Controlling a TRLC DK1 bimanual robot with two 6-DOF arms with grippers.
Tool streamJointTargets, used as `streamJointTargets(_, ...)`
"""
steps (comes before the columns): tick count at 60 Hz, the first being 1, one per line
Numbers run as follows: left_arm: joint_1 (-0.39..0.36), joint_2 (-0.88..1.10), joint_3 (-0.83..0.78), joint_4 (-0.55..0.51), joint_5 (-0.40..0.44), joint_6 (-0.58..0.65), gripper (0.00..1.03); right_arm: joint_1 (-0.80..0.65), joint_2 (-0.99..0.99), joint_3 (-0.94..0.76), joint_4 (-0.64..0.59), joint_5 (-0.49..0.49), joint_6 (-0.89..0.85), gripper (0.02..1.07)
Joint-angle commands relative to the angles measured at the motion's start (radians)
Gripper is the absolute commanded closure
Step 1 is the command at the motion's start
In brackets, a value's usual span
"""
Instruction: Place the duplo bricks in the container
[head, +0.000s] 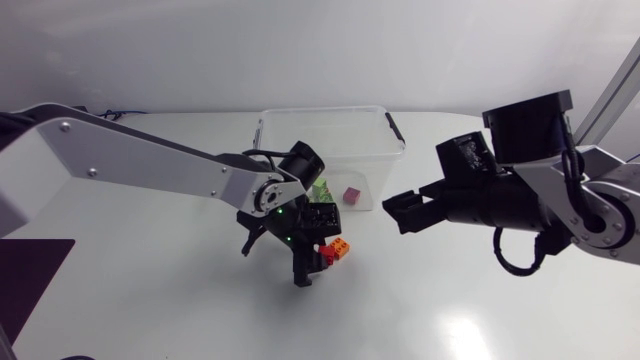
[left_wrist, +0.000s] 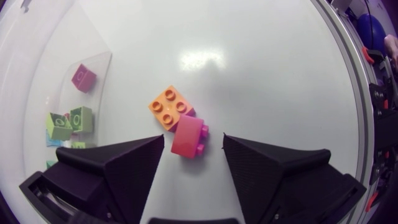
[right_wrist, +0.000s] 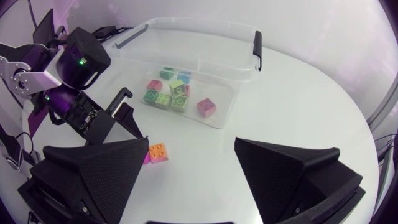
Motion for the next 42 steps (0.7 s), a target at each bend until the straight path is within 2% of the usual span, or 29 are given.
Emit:
streamJointTargets(1, -0.008, 0.035, 0.029, -0.021, -0.003, 0.035, 0.72, 0.005, -0.020, -0.041, 0.000, -0.003, -0.014, 0.07)
streamJointTargets(4, -0.011, 0.038, 0.034, -0.021, -0.003, 0.035, 0.80, 0.005, -0.022, -0.055, 0.003, -0.003, -0.014, 0.07)
streamJointTargets(12, -0.011, 0.046, 0.034, -0.023, -0.003, 0.037, 0.83, 0.006, -0.025, -0.098, 0.016, -0.003, -0.003, 0.07)
streamJointTargets(20, 0.020, -0.017, 0.020, -0.060, -0.002, 0.035, 0.83, 0.038, 0.007, -0.133, 0.049, -0.005, 0.000, 0.07)
streamJointTargets(31, 0.079, -0.259, -0.054, -0.118, 0.021, 0.009, 0.83, 0.110, 0.126, -0.102, 0.085, 0.004, -0.006, 0.07)
streamJointTargets(42, 0.161, -0.473, -0.025, -0.187, 0.070, -0.032, 0.83, 0.166, 0.308, -0.013, 0.105, 0.018, -0.015, 0.07)
